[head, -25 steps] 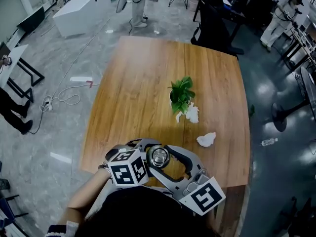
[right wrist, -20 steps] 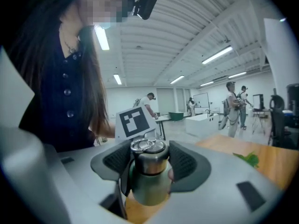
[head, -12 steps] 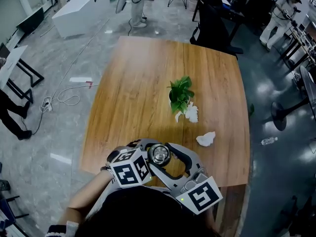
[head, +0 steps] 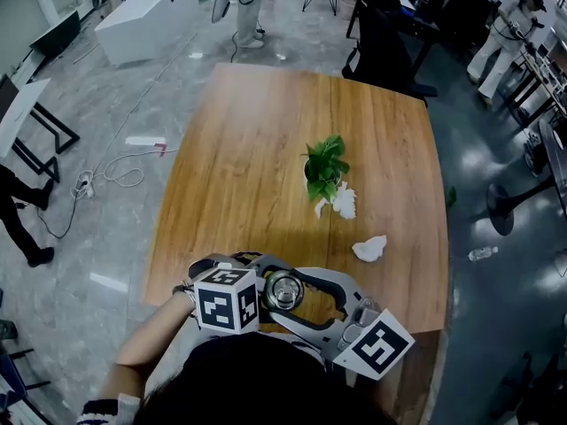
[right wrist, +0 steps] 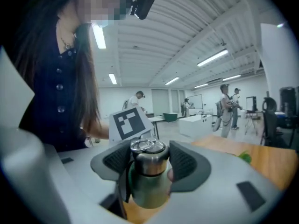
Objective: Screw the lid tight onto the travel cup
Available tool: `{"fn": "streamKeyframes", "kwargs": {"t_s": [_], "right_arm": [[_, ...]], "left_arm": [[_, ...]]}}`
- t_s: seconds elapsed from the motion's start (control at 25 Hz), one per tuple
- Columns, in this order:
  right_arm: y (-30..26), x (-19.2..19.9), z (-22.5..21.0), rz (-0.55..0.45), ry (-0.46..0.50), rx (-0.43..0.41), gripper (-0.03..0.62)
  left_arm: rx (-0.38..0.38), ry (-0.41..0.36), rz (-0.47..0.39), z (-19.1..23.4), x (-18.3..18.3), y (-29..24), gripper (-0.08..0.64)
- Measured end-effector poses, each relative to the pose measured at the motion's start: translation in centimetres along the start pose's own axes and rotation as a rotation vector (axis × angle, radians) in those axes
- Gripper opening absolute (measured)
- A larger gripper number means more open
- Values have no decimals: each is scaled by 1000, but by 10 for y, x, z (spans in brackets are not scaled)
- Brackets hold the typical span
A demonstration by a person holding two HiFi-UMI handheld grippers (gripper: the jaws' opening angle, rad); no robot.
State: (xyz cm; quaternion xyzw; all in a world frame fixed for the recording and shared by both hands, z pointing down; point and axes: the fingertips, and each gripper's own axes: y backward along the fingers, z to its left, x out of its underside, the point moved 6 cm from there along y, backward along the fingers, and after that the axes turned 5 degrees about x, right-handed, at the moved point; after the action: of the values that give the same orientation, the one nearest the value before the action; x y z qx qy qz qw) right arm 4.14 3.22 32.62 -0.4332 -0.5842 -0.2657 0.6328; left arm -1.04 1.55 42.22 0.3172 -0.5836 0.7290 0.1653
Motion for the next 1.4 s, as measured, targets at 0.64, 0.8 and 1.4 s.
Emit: {"fn": "streamKeyframes", "kwargs": {"t_s": [0.64,0.8,1.4], "right_arm": [[2,-6,-2,-22,-16,-58,264],[-8,-7,-13,-28,12,187,265],[-17,1,-6,19,54,152,273]], "left_arm": [[47,-38,-7,-1,-2,6,396],[-128,134,-55,21,-5,4,397],[-44,90,-80,9,-3,-1,397]]}}
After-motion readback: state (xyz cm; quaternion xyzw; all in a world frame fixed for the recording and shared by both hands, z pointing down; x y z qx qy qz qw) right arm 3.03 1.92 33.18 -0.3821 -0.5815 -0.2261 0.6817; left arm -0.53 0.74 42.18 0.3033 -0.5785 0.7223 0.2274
